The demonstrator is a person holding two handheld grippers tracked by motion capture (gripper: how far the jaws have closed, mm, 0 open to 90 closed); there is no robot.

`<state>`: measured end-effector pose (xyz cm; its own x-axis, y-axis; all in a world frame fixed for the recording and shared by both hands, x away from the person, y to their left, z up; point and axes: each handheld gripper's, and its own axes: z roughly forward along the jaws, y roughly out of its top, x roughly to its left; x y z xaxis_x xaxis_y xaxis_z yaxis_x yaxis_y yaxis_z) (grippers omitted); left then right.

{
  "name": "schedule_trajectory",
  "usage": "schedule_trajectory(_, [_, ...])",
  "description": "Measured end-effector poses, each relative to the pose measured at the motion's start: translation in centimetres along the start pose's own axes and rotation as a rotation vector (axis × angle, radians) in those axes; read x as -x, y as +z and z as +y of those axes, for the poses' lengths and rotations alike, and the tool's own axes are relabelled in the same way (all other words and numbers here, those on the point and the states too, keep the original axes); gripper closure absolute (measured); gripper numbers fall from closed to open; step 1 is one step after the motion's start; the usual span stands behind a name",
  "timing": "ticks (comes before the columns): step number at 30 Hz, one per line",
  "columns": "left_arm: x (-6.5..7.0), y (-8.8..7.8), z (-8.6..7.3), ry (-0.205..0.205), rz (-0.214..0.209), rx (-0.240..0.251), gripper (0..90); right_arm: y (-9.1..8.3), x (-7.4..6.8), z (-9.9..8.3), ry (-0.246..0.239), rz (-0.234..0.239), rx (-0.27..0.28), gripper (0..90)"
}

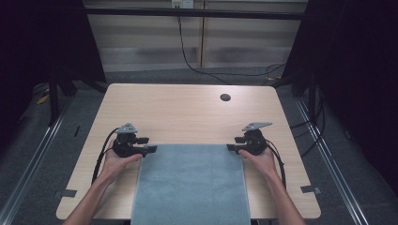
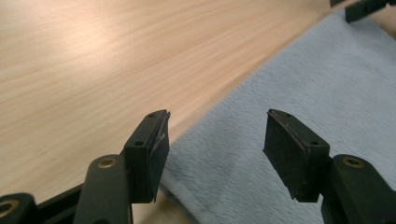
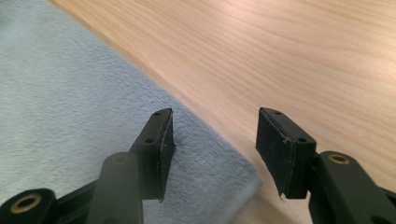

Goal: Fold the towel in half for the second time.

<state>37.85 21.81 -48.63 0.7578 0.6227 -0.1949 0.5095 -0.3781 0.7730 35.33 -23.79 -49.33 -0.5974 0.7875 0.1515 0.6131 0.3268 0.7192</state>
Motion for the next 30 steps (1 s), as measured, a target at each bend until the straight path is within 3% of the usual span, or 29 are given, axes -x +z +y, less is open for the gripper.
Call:
schedule_trajectory(3, [-0.5,0.3,-0.3,-0.019,0.023,-0.013,37.6,0.3,0.3,-0.5,0.008,-0.008,-0.014,46.9])
schedule_trajectory(9, [-0.9,0.9,-0.6,-0.012,0.045,-0.043,37.4,0.5,0.1,-1.1,-0.005,-0.003,-0.025,52.1])
schedule_trajectory(12, [-1.0,1.2,-0.9,-0.009,0.047,-0.065,36.3,0.4,0.0,-1.1,-0.006,0.013,-0.026,65.8])
schedule_trajectory(15, [-1.0,1.4,-1.1,-0.008,0.033,-0.072,37.1,0.4,-0.2,-1.2,0.008,0.039,-0.03,73.3])
schedule_trajectory(18, [-0.9,1.4,-1.2,0.004,0.015,-0.066,43.5,0.4,-0.3,-1.3,0.016,0.048,-0.03,78.2])
schedule_trajectory(21, [-0.8,1.3,-1.3,0.014,-0.007,-0.069,58.7,0.4,-0.3,-1.3,0.02,0.052,-0.029,80.9])
schedule_trajectory(24, [-0.8,1.3,-1.5,0.003,-0.055,-0.066,74.7,0.3,-0.4,-1.2,0.022,0.056,-0.023,82.1])
schedule_trajectory(30, [-1.2,0.4,-1.0,-0.004,-0.083,-0.02,80.8,-0.4,-0.1,-0.9,0.045,0.075,0.037,83.0])
